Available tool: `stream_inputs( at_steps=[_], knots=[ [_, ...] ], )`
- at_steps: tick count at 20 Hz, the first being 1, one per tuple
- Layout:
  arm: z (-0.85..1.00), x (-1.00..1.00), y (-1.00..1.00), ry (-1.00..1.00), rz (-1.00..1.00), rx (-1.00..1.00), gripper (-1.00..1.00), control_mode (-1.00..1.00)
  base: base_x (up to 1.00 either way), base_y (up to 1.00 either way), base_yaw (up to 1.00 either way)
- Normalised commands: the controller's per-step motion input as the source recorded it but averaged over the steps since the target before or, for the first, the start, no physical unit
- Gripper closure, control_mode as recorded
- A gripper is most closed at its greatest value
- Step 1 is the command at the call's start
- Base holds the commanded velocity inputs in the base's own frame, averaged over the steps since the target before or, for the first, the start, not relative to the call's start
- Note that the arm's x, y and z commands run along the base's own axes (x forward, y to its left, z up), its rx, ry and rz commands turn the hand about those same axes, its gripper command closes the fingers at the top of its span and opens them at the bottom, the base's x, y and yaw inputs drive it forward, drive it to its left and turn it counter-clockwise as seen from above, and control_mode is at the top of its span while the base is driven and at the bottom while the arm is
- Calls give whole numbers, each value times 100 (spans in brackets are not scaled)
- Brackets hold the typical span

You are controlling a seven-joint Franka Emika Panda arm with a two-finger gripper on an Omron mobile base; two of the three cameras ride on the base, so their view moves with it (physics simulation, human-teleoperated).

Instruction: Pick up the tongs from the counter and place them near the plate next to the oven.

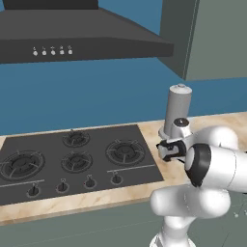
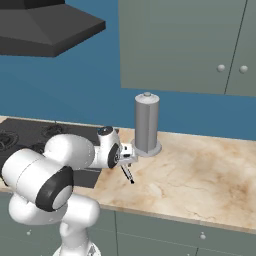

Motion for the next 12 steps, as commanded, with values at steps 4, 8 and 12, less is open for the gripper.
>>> stream_inputs(
  at_steps=[4, 8, 12],
  knots=[
    [-38, 34, -3, 0, 3, 0, -100, -100, 0, 0, 0],
    [-33, 29, -6, 0, 5, 0, -100, -100, 0, 0, 0],
    [-35, 14, -9, 0, 7, 0, -100, -100, 0, 0, 0]
  ],
)
